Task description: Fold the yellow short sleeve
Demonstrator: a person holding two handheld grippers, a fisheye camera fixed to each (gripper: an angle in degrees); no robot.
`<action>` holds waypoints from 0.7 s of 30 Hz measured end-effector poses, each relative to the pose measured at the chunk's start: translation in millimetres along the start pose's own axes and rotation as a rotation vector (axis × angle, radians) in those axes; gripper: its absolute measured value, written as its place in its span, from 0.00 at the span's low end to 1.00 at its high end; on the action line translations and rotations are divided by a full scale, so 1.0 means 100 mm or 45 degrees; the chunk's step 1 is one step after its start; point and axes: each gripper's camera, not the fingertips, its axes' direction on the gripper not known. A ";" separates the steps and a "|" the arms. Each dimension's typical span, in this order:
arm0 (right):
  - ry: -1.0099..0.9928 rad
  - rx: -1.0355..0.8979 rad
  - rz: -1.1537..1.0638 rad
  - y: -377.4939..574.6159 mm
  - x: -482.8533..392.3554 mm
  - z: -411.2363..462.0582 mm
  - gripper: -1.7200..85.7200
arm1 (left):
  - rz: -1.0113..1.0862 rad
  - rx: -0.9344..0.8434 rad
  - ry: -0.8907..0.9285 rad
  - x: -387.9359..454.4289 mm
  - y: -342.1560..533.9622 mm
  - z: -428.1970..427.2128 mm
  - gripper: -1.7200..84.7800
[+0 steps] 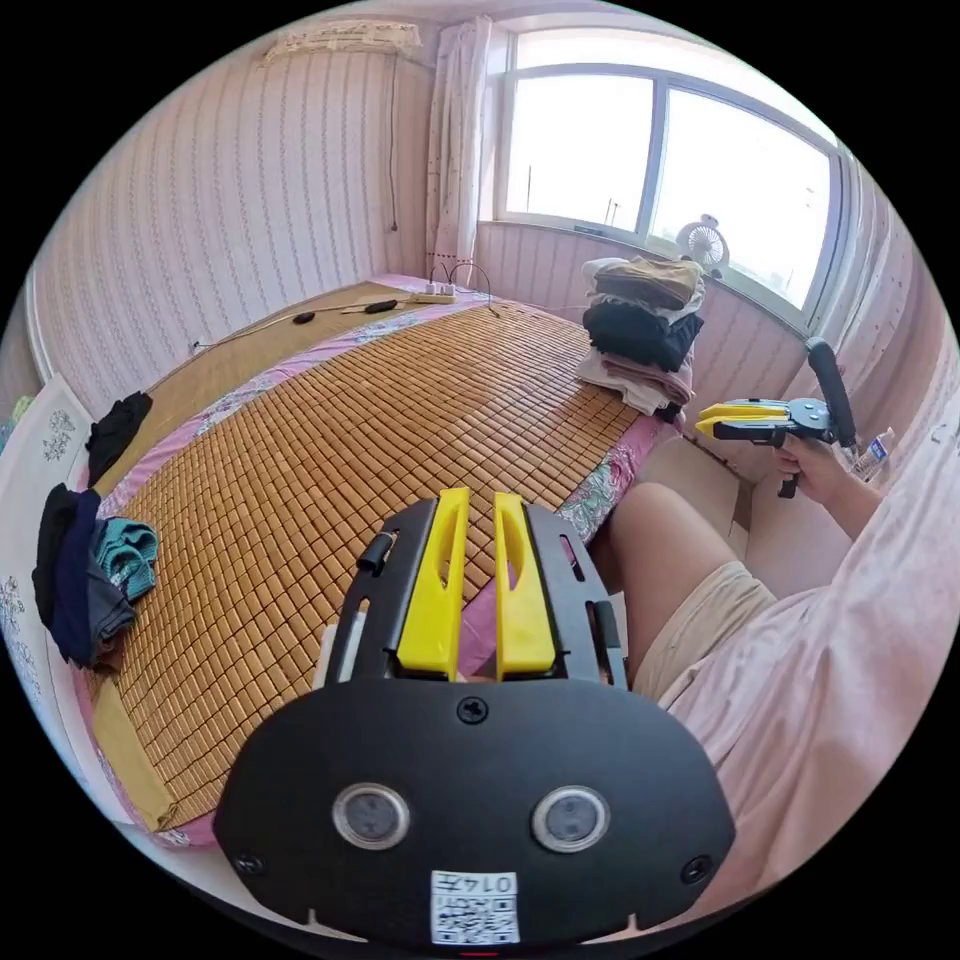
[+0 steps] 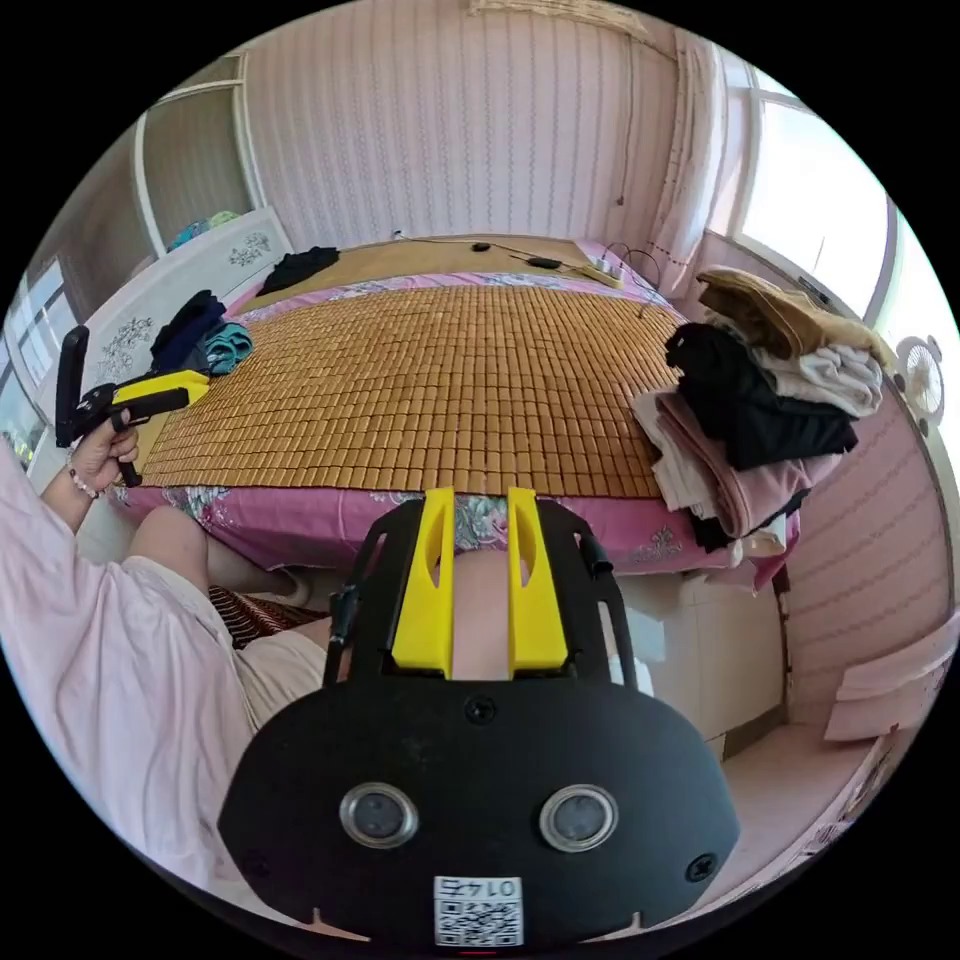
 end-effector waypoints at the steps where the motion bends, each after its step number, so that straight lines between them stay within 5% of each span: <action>1: -0.030 0.023 -0.091 -0.13 -0.18 0.06 0.11 | -0.034 0.038 -0.038 -0.10 0.11 -0.17 0.08; 9: -0.374 -0.005 -0.542 -0.73 -1.43 0.67 0.12 | -0.451 0.124 -0.295 -1.08 1.15 -1.10 0.08; 21: -0.722 -0.151 -1.184 -1.49 -3.62 1.75 0.12 | -1.106 -0.044 -0.718 -3.51 2.84 -1.97 0.09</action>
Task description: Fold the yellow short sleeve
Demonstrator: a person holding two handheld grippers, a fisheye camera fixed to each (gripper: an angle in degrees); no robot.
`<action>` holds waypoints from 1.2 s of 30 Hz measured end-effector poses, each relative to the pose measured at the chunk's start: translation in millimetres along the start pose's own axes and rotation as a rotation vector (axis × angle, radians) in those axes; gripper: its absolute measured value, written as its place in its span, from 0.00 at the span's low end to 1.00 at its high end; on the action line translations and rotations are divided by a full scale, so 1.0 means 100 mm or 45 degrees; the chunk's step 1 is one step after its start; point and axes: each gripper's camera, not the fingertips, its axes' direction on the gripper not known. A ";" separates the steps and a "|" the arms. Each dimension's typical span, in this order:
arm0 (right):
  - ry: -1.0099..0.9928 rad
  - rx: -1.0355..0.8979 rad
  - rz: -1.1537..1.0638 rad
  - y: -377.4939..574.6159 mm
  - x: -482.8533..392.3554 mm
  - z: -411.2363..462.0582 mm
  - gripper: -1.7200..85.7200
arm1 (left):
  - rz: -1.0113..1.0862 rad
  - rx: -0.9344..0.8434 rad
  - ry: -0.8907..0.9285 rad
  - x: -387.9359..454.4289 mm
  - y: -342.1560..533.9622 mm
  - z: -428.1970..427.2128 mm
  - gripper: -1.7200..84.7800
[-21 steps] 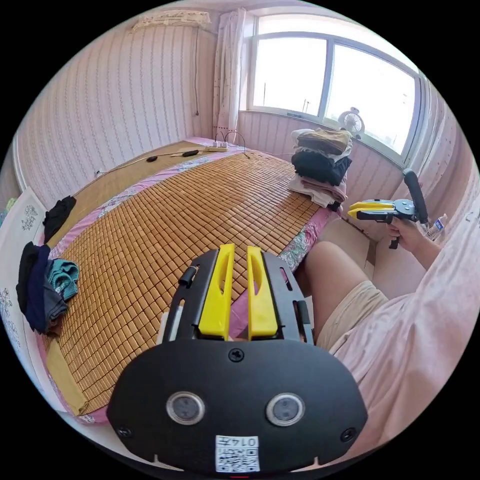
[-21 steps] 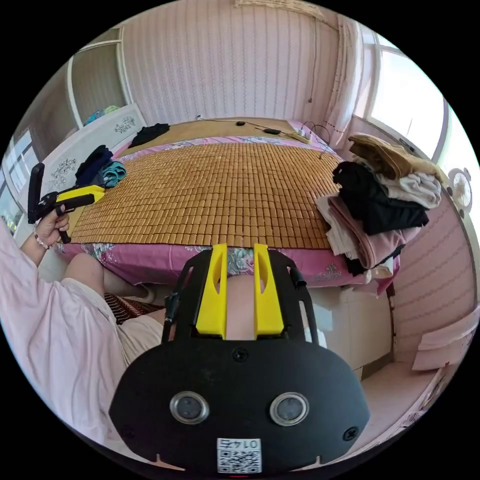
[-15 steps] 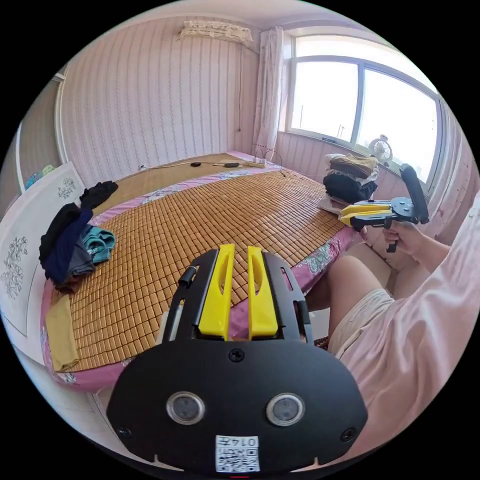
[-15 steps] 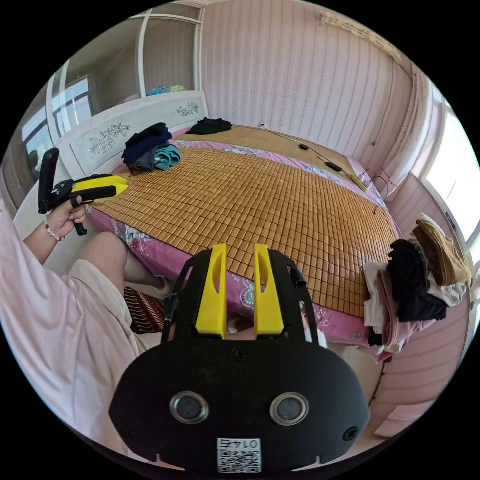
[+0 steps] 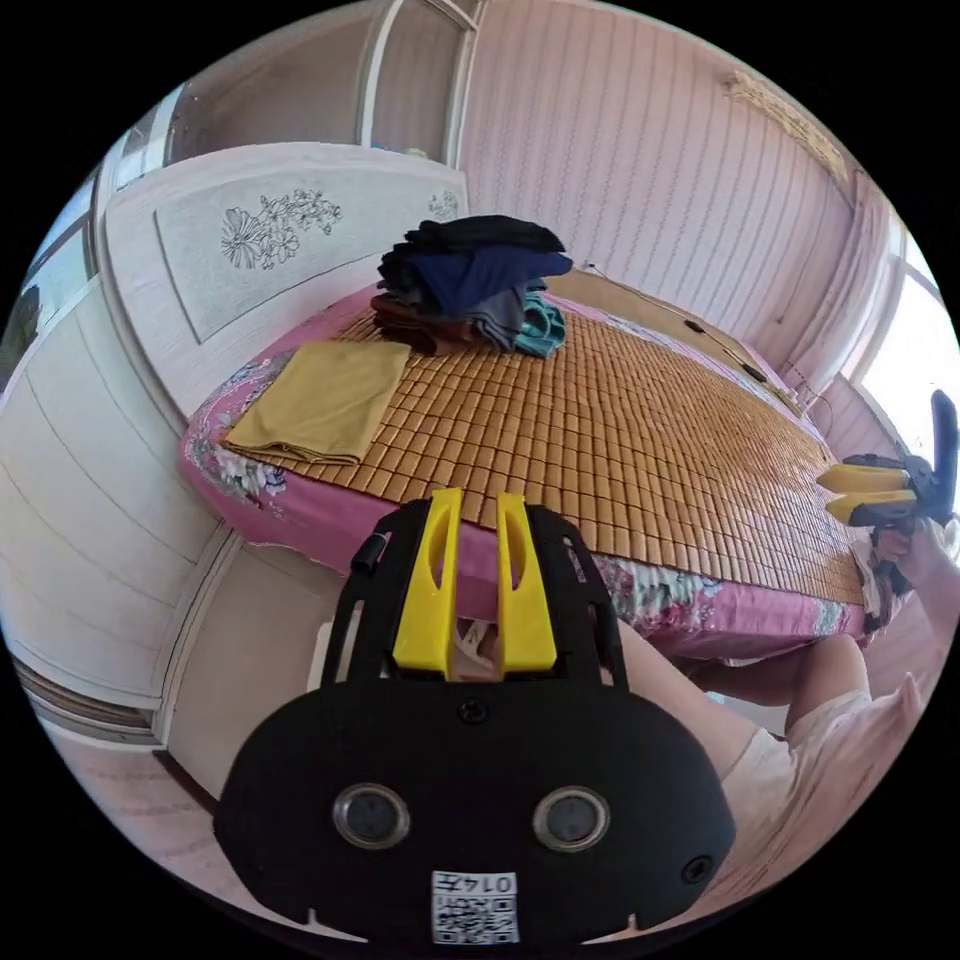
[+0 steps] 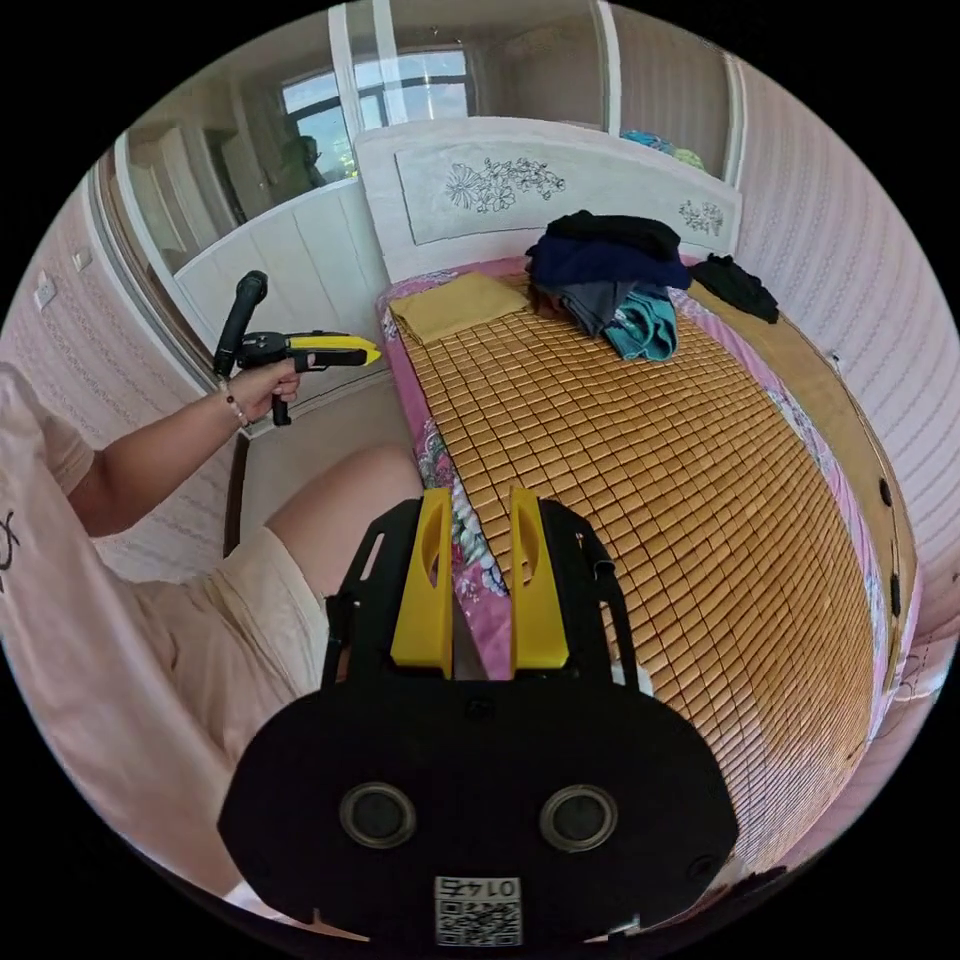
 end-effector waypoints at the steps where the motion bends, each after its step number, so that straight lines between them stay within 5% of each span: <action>1: -0.025 -0.020 -0.026 -0.18 0.04 0.17 0.12 | -0.039 -0.017 -0.037 -0.20 -0.17 0.14 0.10; 10: -0.104 -0.211 -0.203 -1.37 0.44 1.39 0.13 | -0.194 -0.260 -0.247 -1.24 -1.39 1.35 0.11; 17: -0.064 -0.261 -0.275 -2.50 0.84 2.24 0.12 | -0.108 -0.310 -0.127 -1.35 -1.55 1.56 0.06; 22: -0.261 -0.359 -0.141 -2.91 1.11 2.60 0.12 | 0.140 -0.384 0.306 -0.56 -1.48 1.56 0.06; 25: -0.145 -0.433 -0.042 -2.78 1.34 2.72 0.09 | 0.329 -0.421 0.454 0.12 -1.46 1.57 0.06; 28: 0.020 -0.682 0.051 -2.31 1.65 2.86 0.05 | 0.384 -0.485 0.654 0.69 -1.39 1.62 0.06; 36: 0.236 -0.766 0.304 -0.51 2.11 1.95 0.02 | 0.686 -0.644 0.992 2.45 -0.69 1.55 0.07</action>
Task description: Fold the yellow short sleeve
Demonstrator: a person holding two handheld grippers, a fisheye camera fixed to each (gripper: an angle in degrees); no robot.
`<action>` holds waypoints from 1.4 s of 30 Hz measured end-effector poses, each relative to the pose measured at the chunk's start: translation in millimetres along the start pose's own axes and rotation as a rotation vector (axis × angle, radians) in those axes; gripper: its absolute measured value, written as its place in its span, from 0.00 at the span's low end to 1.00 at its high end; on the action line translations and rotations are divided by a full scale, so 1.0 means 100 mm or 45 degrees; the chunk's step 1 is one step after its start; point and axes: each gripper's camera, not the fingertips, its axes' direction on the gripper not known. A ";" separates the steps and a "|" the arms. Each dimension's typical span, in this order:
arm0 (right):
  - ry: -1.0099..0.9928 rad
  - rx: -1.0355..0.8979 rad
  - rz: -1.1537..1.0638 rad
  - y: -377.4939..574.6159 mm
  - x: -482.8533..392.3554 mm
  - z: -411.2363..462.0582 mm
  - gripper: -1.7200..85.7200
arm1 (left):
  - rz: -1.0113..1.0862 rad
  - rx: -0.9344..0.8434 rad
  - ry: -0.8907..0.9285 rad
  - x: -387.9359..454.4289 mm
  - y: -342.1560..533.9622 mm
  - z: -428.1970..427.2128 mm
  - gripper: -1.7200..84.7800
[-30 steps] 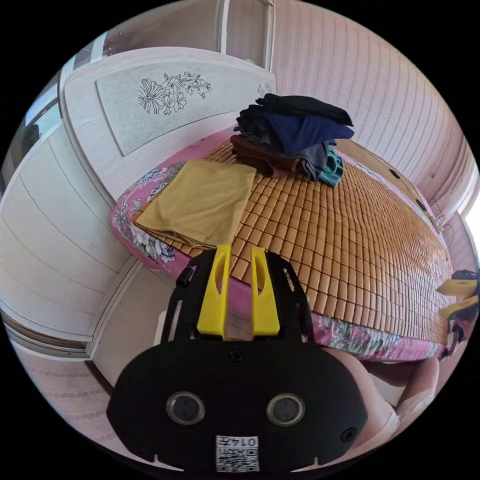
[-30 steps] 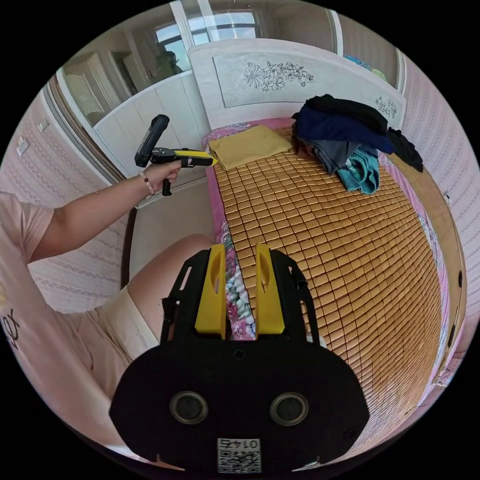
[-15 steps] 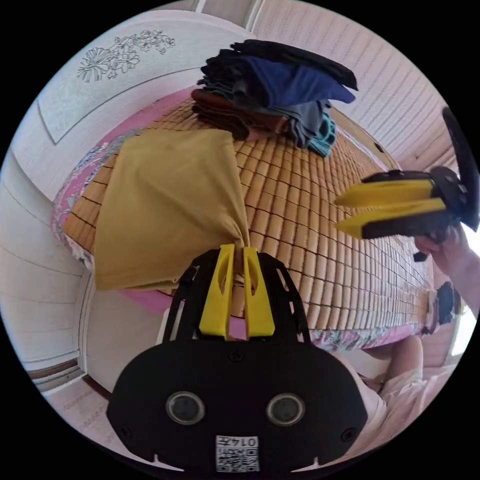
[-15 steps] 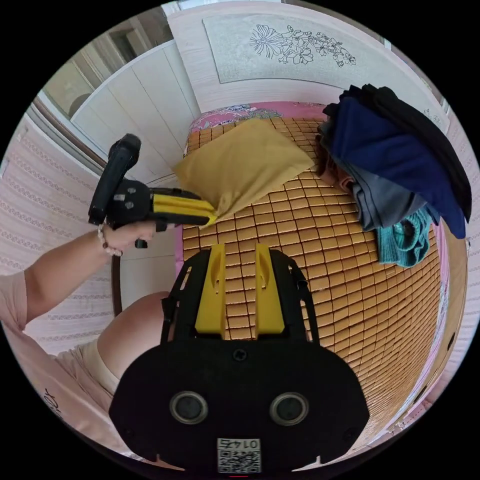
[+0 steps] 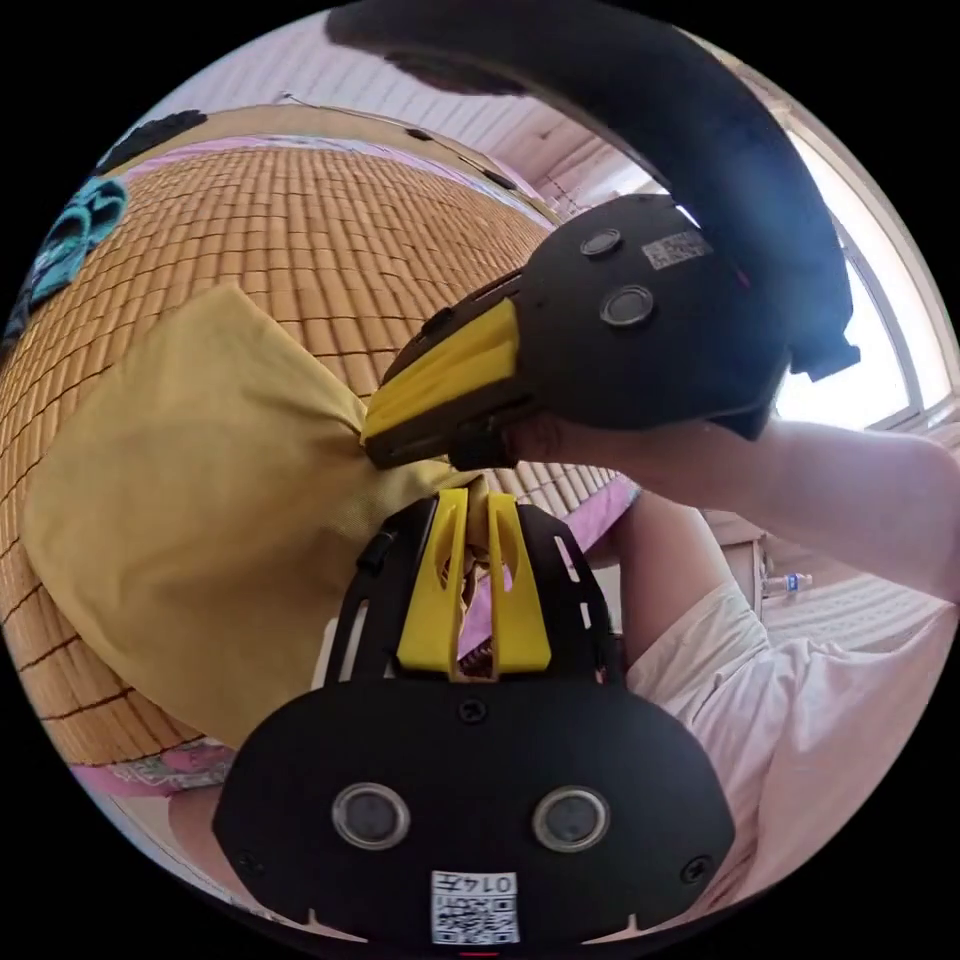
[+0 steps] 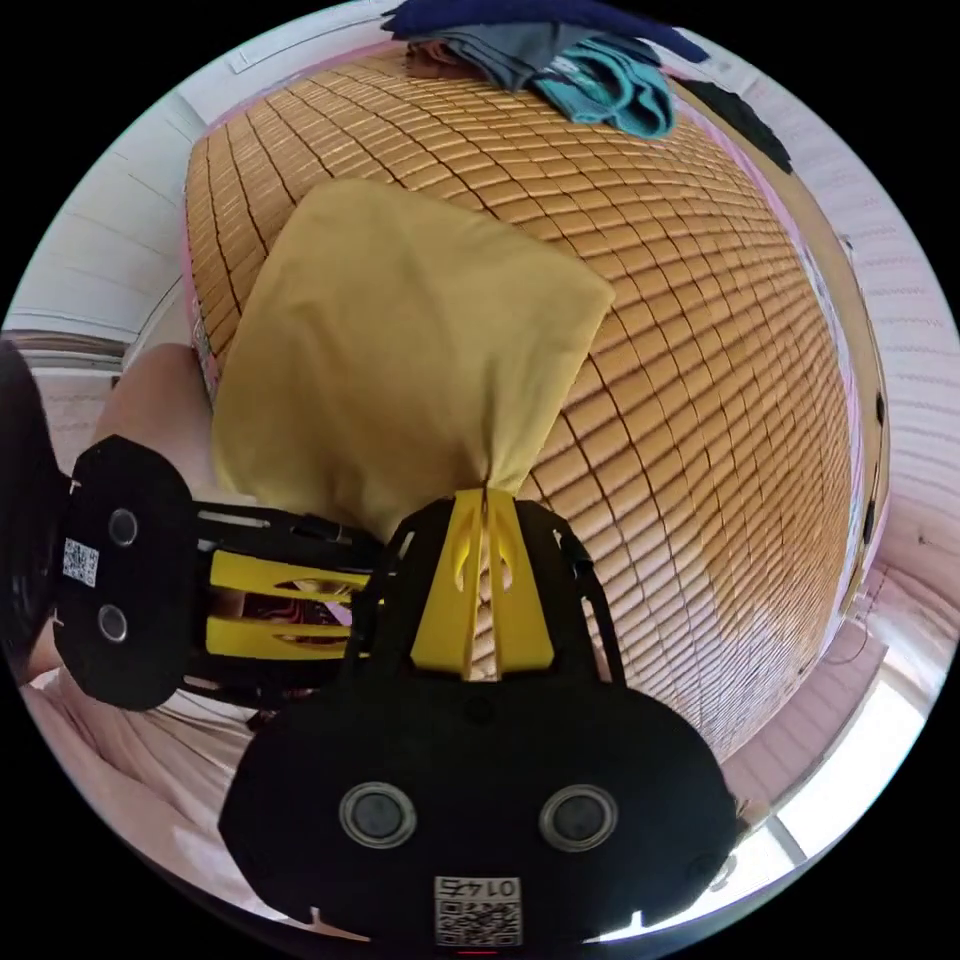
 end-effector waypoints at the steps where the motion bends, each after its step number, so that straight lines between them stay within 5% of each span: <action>1: -0.025 -0.016 0.072 0.33 0.16 0.03 0.02 | 0.046 -0.027 0.032 0.22 -0.04 0.19 0.07; 11: -0.066 0.174 0.563 2.17 0.74 -0.20 0.01 | 0.185 0.027 -0.086 0.94 0.32 0.16 0.09; 16: -0.149 0.362 0.341 2.07 0.22 -0.39 0.04 | -0.116 -0.025 -0.319 0.53 0.56 0.07 0.08; 20: -0.345 0.342 0.063 1.54 -0.23 -0.38 0.13 | -0.216 -0.038 -0.339 0.51 0.60 0.11 0.09; 23: -0.251 0.260 -0.030 1.18 -0.45 -0.36 0.14 | -0.238 -0.030 -0.388 0.61 0.60 0.13 0.08; 28: -0.132 0.225 -0.015 1.16 -0.37 -0.37 0.03 | -0.164 -0.082 -0.443 0.86 0.43 0.40 0.09; 36: -0.290 0.420 0.370 2.46 0.62 -1.07 0.02 | 0.050 -0.322 -0.509 1.25 0.03 1.21 0.11; 42: -0.185 0.361 1.113 3.88 1.49 -1.11 0.02 | 0.056 -0.349 -0.594 1.53 -0.21 1.49 0.08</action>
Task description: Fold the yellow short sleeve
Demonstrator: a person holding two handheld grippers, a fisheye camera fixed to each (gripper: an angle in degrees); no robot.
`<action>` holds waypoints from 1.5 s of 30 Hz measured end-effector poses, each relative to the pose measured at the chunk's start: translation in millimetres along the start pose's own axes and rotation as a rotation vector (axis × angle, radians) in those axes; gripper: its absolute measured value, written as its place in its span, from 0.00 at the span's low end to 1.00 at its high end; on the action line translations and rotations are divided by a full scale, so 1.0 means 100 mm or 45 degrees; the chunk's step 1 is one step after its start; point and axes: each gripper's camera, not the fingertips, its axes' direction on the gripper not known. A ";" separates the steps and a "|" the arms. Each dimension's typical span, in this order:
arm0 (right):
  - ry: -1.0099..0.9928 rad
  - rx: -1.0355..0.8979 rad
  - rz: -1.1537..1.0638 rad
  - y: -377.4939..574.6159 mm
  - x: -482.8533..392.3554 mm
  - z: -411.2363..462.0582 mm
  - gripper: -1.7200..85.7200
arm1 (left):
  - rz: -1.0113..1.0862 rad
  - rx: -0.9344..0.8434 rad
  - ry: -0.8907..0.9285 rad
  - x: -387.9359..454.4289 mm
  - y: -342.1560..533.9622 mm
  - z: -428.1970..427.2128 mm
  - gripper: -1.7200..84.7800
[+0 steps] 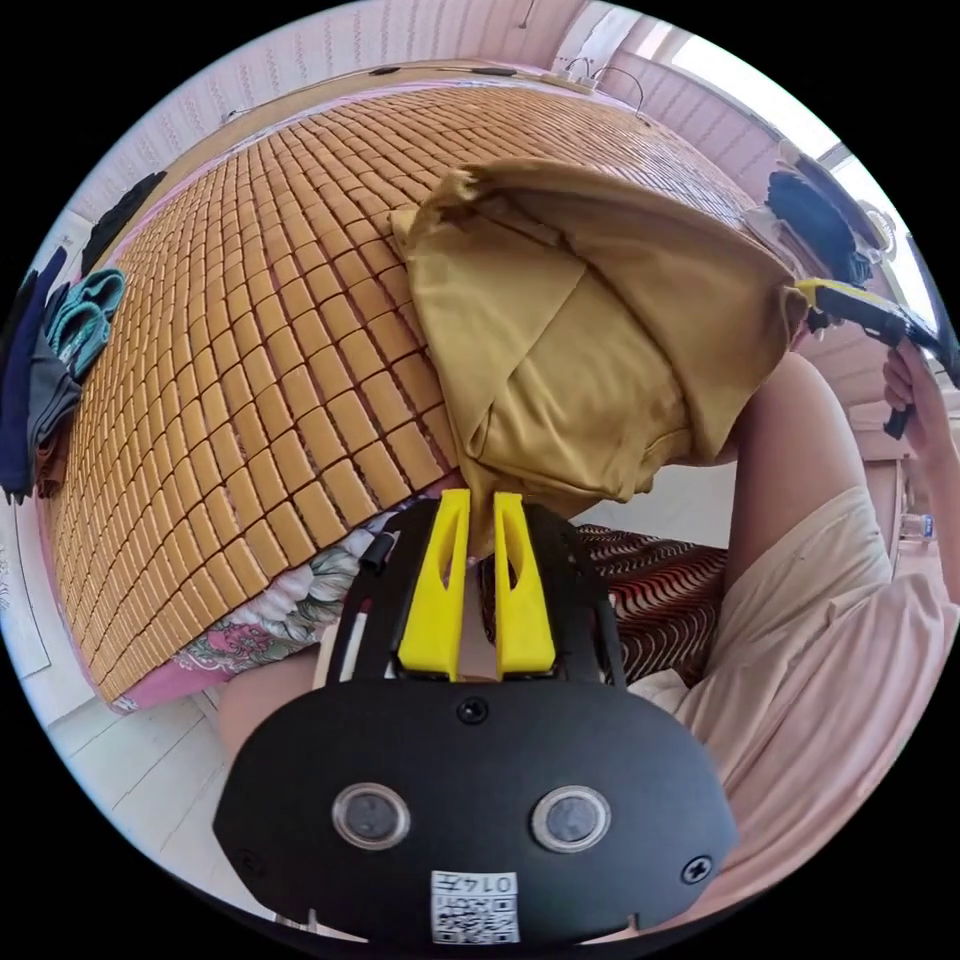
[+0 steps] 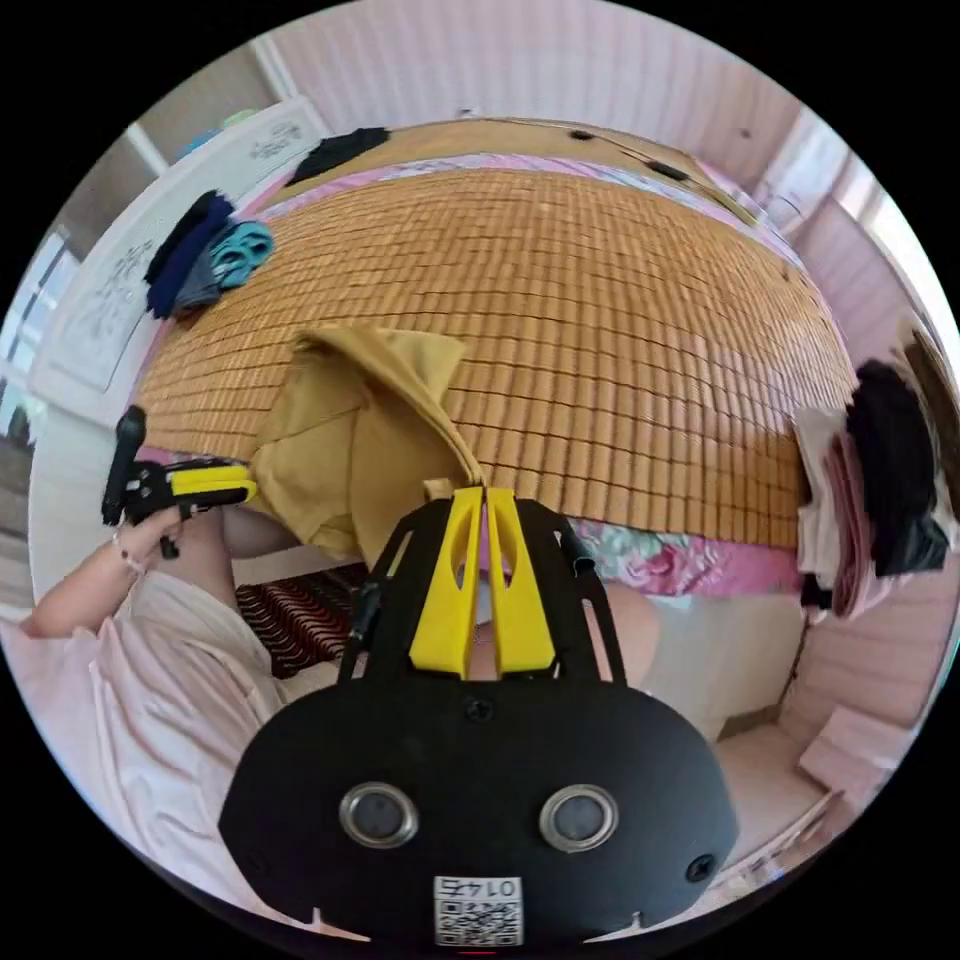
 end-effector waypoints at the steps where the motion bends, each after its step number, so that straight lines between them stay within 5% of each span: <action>1: 0.024 -0.024 0.099 0.06 0.20 -0.02 0.02 | -0.005 0.015 0.015 0.04 0.00 -0.02 0.08; 12: -0.049 -0.145 0.166 0.21 0.52 0.00 0.11 | 0.041 0.082 -0.055 0.64 -0.03 -0.18 0.10; 21: -0.283 -0.061 0.222 0.66 0.70 -0.65 0.03 | 0.058 0.109 -0.038 0.97 0.06 -0.59 0.02; 26: -1.084 0.435 0.456 1.21 1.44 -1.63 0.03 | -0.011 0.352 0.125 0.86 0.28 -1.46 0.01; 29: -1.290 0.676 0.389 1.37 1.57 -2.21 0.03 | -0.083 0.600 0.239 0.69 0.43 -2.22 0.01; 37: -1.473 1.113 0.129 1.77 1.52 -3.87 0.03 | -0.063 1.360 0.393 0.45 1.24 -4.58 0.01; 45: -1.380 1.380 -0.231 2.33 1.11 -5.49 0.02 | 0.112 1.737 0.213 0.87 2.11 -6.03 0.01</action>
